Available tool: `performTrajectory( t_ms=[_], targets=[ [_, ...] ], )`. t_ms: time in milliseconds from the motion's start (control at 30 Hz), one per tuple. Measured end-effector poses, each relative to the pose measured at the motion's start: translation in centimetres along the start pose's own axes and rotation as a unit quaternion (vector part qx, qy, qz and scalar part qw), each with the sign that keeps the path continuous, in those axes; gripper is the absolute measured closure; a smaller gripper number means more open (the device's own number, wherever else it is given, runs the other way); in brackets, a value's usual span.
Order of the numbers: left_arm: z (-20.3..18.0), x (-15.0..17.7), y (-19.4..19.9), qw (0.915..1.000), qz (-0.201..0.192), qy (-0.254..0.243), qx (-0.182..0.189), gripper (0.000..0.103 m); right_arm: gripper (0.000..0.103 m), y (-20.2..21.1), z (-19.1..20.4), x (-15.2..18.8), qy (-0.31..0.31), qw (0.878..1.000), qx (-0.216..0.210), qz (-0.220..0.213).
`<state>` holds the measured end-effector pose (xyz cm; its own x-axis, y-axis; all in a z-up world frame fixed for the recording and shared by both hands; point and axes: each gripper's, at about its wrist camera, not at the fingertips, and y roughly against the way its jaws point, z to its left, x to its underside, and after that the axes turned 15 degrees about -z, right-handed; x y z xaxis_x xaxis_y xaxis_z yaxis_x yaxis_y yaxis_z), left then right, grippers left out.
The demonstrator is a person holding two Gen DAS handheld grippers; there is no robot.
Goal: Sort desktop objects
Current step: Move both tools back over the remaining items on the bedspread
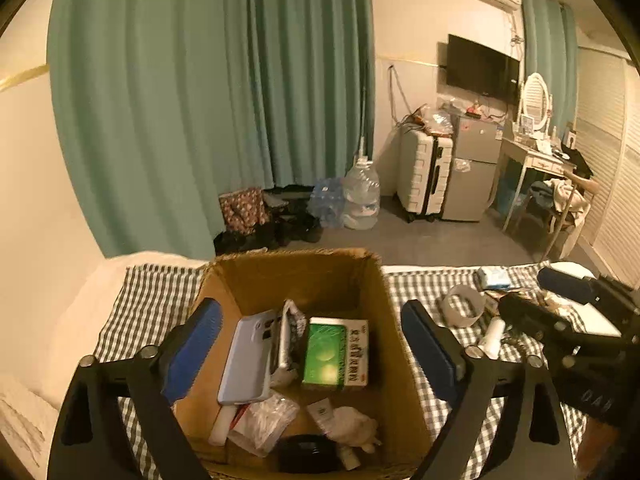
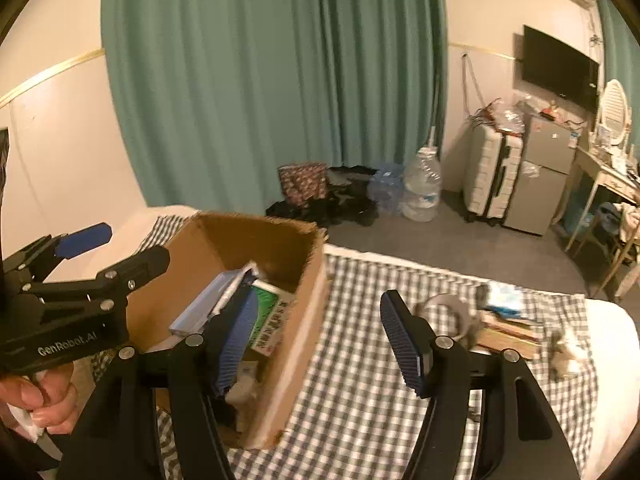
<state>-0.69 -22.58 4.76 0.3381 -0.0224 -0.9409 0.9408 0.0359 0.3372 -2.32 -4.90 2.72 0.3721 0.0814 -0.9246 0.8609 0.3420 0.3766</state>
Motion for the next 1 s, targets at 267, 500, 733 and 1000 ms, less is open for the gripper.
performTrajectory(
  t_ms=[267, 500, 733, 1000],
  targets=[
    [-2.9, -1.7, 2.9, 0.9991, -0.035, -0.011, 0.022, 0.000, 0.028, 4.6, -2.6, -2.3, -0.007, 0.998, 0.046, -0.035],
    [-4.6, -2.5, 3.8, 0.9978, -0.051, -0.004, 0.042, 0.000, 0.016, 7.6, -5.0, -3.4, -0.050, 0.994, 0.086, -0.050],
    [-5.8, -1.9, 3.3, 0.9973, -0.044, -0.008, 0.059, 0.000, 0.016, 9.3, -7.4, -2.4, -0.058, 0.989, 0.133, -0.041],
    [-6.5, -1.4, 2.7, 0.9968, -0.051, 0.026, 0.055, 0.000, 0.016, 10.2, -11.1, -0.8, -0.064, 0.984, 0.159, -0.037]
  ],
)
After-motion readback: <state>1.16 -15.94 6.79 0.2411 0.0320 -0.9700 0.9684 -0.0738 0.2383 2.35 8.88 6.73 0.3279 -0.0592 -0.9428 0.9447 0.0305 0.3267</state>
